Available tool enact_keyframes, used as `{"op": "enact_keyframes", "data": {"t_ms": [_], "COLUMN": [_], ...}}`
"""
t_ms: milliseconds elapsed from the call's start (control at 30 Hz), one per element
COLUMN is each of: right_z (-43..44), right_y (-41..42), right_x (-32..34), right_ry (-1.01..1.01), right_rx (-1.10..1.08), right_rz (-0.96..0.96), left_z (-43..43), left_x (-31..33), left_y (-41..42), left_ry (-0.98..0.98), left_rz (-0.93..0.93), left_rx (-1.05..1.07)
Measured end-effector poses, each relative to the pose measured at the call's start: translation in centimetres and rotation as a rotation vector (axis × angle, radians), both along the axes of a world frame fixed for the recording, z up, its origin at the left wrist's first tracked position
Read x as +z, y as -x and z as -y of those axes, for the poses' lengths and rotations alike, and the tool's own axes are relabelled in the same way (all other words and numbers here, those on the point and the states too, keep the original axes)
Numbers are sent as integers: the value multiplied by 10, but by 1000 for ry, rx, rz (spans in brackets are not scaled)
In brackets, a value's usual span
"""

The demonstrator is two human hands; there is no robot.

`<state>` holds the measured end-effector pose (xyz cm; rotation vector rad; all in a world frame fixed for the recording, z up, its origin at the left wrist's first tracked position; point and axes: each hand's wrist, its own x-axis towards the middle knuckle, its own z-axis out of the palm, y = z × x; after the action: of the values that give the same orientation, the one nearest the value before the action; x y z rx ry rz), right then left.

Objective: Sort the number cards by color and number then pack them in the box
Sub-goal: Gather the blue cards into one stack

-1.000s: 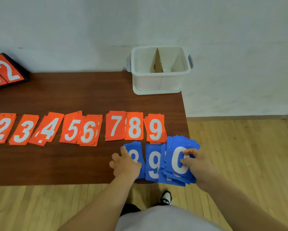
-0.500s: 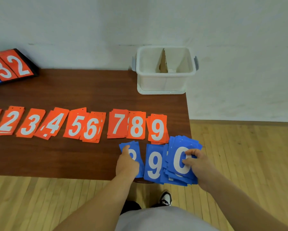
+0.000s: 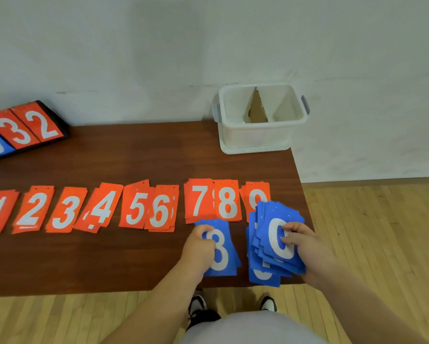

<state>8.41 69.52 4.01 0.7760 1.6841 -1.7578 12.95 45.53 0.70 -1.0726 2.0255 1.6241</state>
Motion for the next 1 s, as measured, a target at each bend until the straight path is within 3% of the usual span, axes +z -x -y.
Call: {"op": "enact_keyframes", "data": {"t_ms": [100, 200, 333, 600, 800, 1000], "right_z": [15, 29, 46, 43, 18, -30], "right_y": [2, 4, 3, 1, 6, 1], "right_x": [12, 18, 24, 33, 30, 4], "right_ry": [229, 320, 291, 223, 83, -255], "right_rx": [-58, -78, -44, -16, 31, 8], "right_rz": [23, 3, -43, -50, -129, -134], "left_z": [2, 2, -2, -23, -53, -84], "left_x": [23, 47, 63, 62, 59, 1], "left_y": [7, 13, 20, 34, 43, 39], "left_ry": [-145, -284, -387, -550, -456, -21], "left_rz": [-15, -95, -198, -230, -247, -28], "left_rx": [-114, -212, -287, -170, -241, -201]}}
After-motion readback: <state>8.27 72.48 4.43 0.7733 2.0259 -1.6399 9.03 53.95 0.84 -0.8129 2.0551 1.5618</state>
